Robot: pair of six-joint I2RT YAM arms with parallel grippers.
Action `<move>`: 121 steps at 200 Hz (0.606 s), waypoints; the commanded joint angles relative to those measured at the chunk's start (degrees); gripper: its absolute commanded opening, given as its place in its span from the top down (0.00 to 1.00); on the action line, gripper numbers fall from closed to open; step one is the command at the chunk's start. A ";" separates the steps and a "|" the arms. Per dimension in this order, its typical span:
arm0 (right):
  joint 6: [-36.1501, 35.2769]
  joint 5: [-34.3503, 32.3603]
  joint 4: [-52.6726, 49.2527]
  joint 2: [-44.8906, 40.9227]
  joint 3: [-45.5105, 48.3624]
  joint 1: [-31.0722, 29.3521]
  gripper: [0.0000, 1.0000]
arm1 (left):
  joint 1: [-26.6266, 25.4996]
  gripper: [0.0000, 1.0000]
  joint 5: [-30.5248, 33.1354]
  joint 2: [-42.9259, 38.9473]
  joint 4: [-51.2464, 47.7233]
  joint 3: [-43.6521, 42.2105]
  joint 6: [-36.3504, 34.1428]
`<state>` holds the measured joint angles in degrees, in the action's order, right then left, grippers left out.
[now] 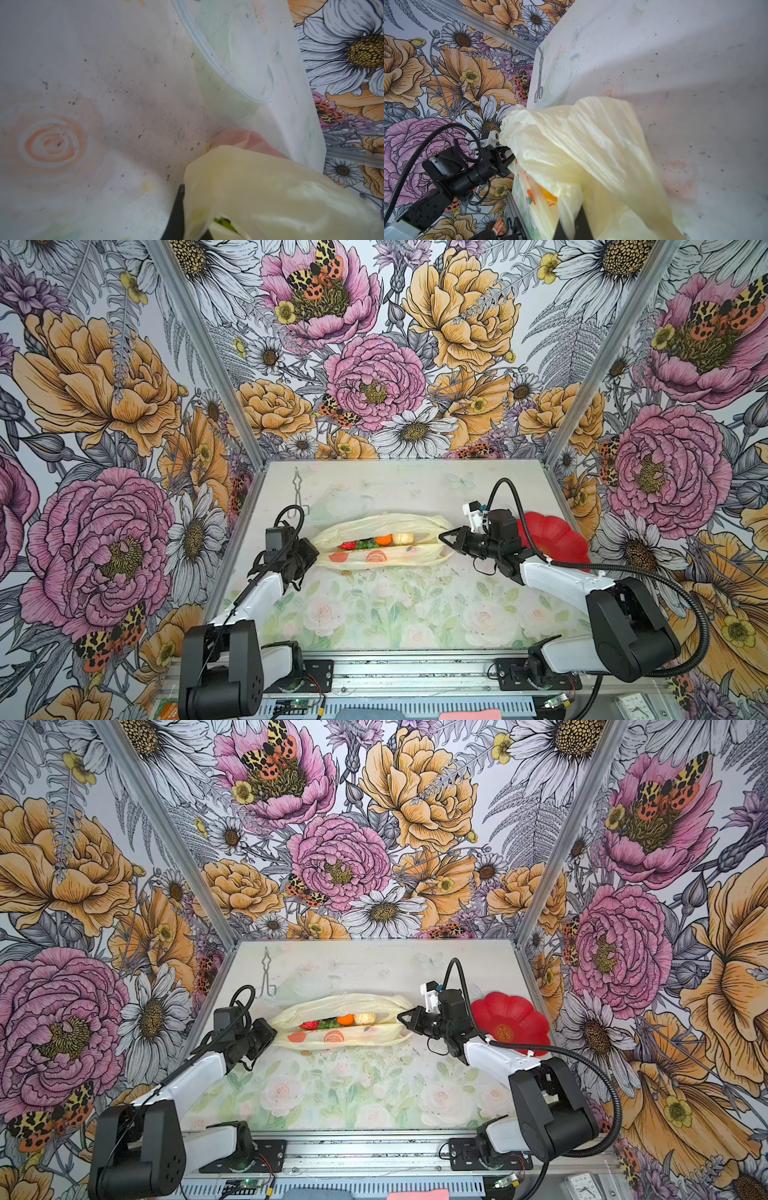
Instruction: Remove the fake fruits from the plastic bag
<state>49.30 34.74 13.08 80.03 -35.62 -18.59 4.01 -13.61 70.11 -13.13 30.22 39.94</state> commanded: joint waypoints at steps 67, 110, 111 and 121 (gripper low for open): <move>-11.33 -10.34 -16.24 -3.39 -6.01 -2.17 1.00 | -30.48 0.27 46.64 -5.22 -25.79 15.11 -8.93; -13.61 -12.41 -19.88 -4.55 -7.67 -2.90 1.00 | -39.65 0.21 52.11 2.11 -29.00 23.37 -12.22; -13.61 -12.50 -19.91 -4.58 -7.65 -2.92 1.00 | -39.72 0.20 52.11 2.43 -29.03 23.65 -12.37; -13.80 -12.65 -20.10 -4.84 -7.71 -3.16 1.00 | -40.36 0.20 51.64 6.53 -29.15 25.98 -14.22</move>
<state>38.37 25.06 -3.92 76.90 -41.63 -21.21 -34.06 32.25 69.47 -38.79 51.88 30.09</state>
